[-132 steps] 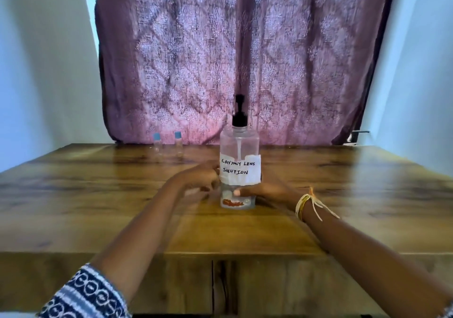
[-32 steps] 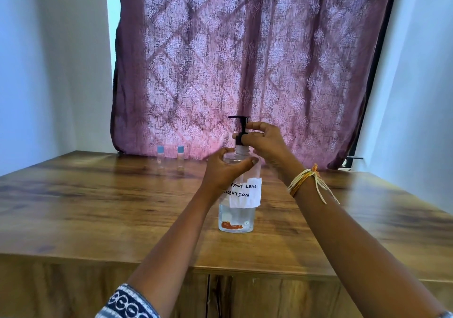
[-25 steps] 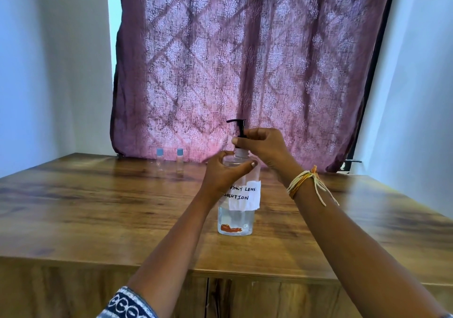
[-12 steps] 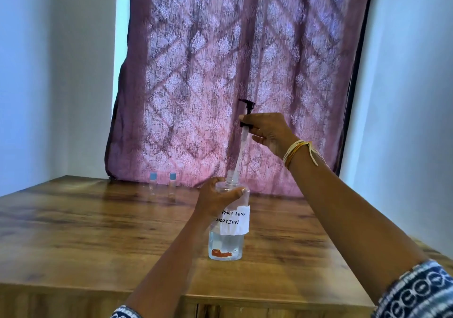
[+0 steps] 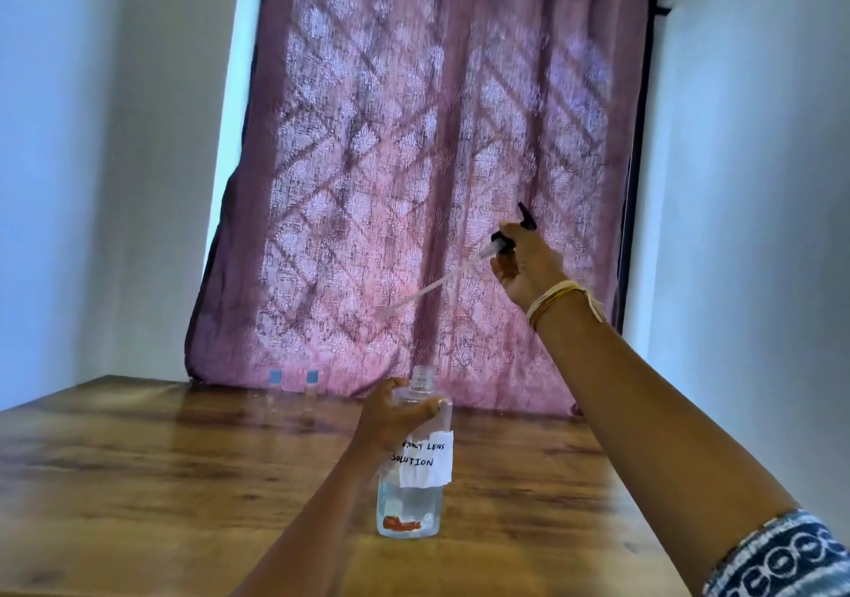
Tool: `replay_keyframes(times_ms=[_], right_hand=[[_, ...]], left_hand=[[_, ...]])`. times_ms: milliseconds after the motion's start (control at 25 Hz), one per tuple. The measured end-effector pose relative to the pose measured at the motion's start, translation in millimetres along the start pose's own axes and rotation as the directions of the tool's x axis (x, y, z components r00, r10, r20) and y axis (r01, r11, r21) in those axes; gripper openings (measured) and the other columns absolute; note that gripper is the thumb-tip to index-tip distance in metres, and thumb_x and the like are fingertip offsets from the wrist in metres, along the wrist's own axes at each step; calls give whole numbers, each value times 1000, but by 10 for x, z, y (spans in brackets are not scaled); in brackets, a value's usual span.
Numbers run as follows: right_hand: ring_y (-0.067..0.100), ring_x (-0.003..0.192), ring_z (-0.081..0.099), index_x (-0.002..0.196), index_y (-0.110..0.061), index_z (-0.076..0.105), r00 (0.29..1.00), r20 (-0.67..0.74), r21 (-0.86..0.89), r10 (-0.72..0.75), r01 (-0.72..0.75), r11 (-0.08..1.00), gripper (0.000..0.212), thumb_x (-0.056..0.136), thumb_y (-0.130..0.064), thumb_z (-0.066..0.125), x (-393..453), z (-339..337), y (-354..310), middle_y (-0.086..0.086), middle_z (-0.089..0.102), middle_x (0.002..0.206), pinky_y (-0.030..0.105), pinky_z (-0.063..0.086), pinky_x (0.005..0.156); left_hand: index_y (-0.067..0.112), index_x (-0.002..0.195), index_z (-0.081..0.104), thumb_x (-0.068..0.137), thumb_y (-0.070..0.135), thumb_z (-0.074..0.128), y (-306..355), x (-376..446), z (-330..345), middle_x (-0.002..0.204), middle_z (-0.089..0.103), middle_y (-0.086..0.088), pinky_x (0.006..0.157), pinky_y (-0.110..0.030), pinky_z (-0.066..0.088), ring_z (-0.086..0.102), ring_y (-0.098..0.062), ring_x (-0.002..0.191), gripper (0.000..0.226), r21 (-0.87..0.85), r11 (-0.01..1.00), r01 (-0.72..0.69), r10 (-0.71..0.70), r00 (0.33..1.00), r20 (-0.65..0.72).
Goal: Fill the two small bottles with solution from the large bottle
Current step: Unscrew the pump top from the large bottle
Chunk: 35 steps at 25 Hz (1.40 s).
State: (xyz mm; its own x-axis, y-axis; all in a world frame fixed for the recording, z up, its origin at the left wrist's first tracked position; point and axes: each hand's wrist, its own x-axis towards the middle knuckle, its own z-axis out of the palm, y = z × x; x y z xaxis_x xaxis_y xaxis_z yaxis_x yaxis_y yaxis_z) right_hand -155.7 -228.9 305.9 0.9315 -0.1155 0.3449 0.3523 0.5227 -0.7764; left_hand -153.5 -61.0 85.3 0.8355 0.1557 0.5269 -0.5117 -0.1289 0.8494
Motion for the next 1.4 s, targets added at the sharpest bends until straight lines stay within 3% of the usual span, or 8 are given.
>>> replay_keyframes(times_ms=[240, 360, 480, 640, 800, 920, 1240, 1400], right_hand=[[26, 90, 62, 90, 0, 57, 976, 21, 236, 216, -215, 948, 5, 90, 5, 57, -227, -645, 706, 18, 60, 99, 29, 62, 63], [28, 86, 65, 112, -7, 51, 992, -113, 225, 61, -34, 974, 37, 83, 12, 65, -357, -934, 1099, 17, 59, 100, 40, 62, 76], [13, 77, 61, 101, -5, 61, 928, -171, -253, -331, 284, 925, 27, 78, 4, 74, -472, -1214, 1358, 7, 58, 92, 26, 59, 71], [13, 75, 54, 74, -6, 66, 849, -4, -837, -528, 287, 466, 11, 75, -8, 76, -493, -1783, 1524, 10, 59, 93, 26, 49, 78], [33, 88, 64, 90, -2, 66, 891, 9, -924, -454, 181, 337, 15, 76, -6, 72, -505, -2304, 1562, 16, 69, 91, 40, 52, 81], [33, 95, 66, 109, -6, 65, 922, -51, -939, -385, 87, 333, 31, 79, -5, 69, -507, -2569, 1531, 15, 72, 101, 34, 50, 83], [33, 94, 67, 104, -11, 71, 974, -127, -978, -186, -92, 187, 24, 81, -9, 66, -506, -3086, 1480, 14, 73, 102, 41, 56, 84], [36, 97, 67, 127, -19, 57, 992, -102, -973, -77, -83, 217, 55, 75, -13, 72, -453, -3157, 1447, 12, 64, 120, 45, 56, 89]], left_hand=[[13, 92, 67, 59, 36, 86, 11, -32, 24, 76, 76, 3, 53, -19, 55, 73, -8, 63, 44, -42, 999, 15, -15, 1000, -5], [19, 91, 66, 55, 45, 85, 16, -55, 28, 80, 76, 1, 53, -18, 53, 74, -9, 66, 48, -55, 998, 23, -23, 1000, -1], [14, 110, 60, 50, 40, 90, 3, -112, 14, 103, 72, -9, 66, -33, 61, 73, -20, 87, 71, -61, 997, 38, -35, 998, 56], [8, 131, 46, 59, 9, 90, -387, -379, -70, 120, 67, -15, 87, -45, 58, 67, -30, 109, 85, -1, 997, 75, -74, 977, 198], [33, 108, 61, 58, 18, 93, -632, -534, -105, 99, 75, 14, 67, -15, 55, 70, -5, 94, 61, 120, 988, 100, -121, 976, 181], [34, 106, 62, 56, 23, 94, -653, -467, 64, 101, 73, 14, 69, -17, 56, 69, -3, 93, 60, 126, 986, 112, -135, 972, 191], [32, 101, 66, 57, 19, 93, -760, -310, 687, 88, 75, 21, 60, -11, 53, 70, 4, 83, 53, 80, 988, 135, -150, 959, 240], [33, 106, 64, 57, 22, 93, -823, -312, 713, 93, 75, 21, 61, -12, 54, 70, 1, 87, 57, 58, 991, 118, -129, 963, 237]])
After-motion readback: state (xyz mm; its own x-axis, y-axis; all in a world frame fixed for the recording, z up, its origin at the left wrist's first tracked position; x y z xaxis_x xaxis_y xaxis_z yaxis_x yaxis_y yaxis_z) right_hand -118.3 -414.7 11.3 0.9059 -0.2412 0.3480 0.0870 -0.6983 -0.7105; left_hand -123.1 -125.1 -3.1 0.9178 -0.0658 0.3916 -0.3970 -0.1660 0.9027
